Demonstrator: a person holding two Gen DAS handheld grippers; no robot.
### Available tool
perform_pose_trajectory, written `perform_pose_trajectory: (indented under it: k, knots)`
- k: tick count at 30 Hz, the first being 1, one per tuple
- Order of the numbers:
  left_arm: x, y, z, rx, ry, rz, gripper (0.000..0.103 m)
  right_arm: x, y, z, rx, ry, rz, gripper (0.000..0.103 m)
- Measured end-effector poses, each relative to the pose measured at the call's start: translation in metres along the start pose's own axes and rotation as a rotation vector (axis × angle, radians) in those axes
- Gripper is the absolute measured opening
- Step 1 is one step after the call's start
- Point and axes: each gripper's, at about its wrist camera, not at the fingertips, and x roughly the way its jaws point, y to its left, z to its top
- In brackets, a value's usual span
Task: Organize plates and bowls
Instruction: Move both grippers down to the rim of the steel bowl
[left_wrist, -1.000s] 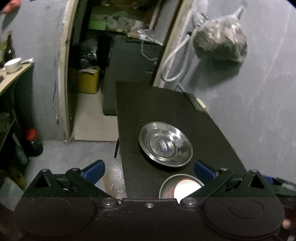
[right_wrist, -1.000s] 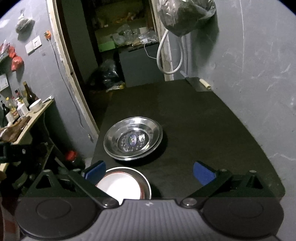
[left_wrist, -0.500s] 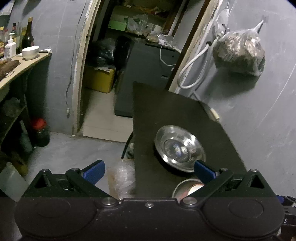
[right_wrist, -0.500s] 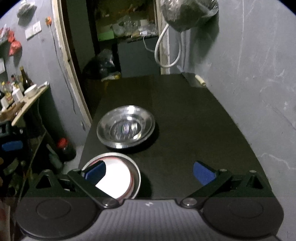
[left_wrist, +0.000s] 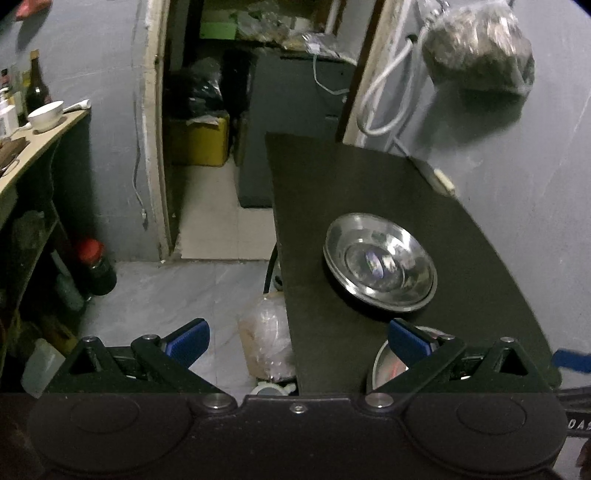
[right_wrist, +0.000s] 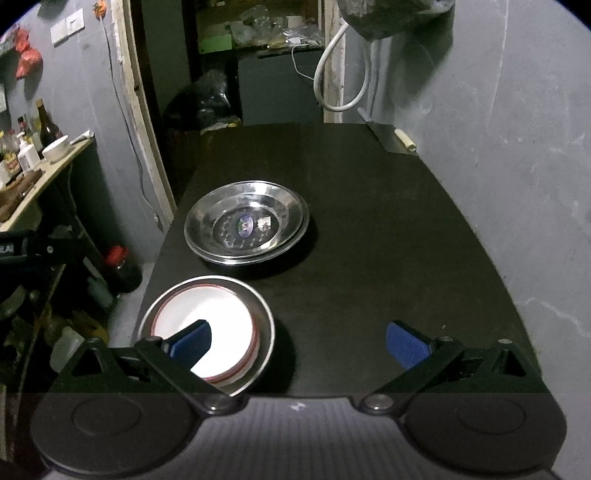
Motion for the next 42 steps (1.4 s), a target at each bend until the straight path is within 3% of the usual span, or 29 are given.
perform_pose_trajectory:
  k: [7,13,17,23,32,37,42]
  knots:
    - [0.025,-0.010,-0.011,0.075,0.096,-0.003,0.102,0.016,-0.011,0.002,-0.037,0.080,-0.005,0.103]
    - [0.040,-0.019,-0.014,0.066,0.179,0.006,0.102,0.037,-0.023,0.009,-0.068,0.178,0.020,0.103]
    - [0.049,-0.023,-0.015,0.036,0.246,0.042,0.102,0.046,-0.028,0.016,-0.106,0.186,0.049,0.103]
    - [0.047,-0.027,-0.017,0.003,0.252,0.089,0.102,0.060,-0.038,0.029,-0.154,0.196,0.093,0.103]
    - [0.047,-0.044,-0.022,0.065,0.262,0.165,0.102,0.073,-0.050,0.030,-0.192,0.177,0.180,0.103]
    - [0.044,-0.047,-0.022,0.086,0.305,0.167,0.102,0.071,-0.057,0.027,-0.137,0.190,0.210,0.103]
    - [0.048,-0.050,-0.019,0.143,0.324,0.151,0.102,0.069,-0.054,0.023,-0.104,0.218,0.186,0.103]
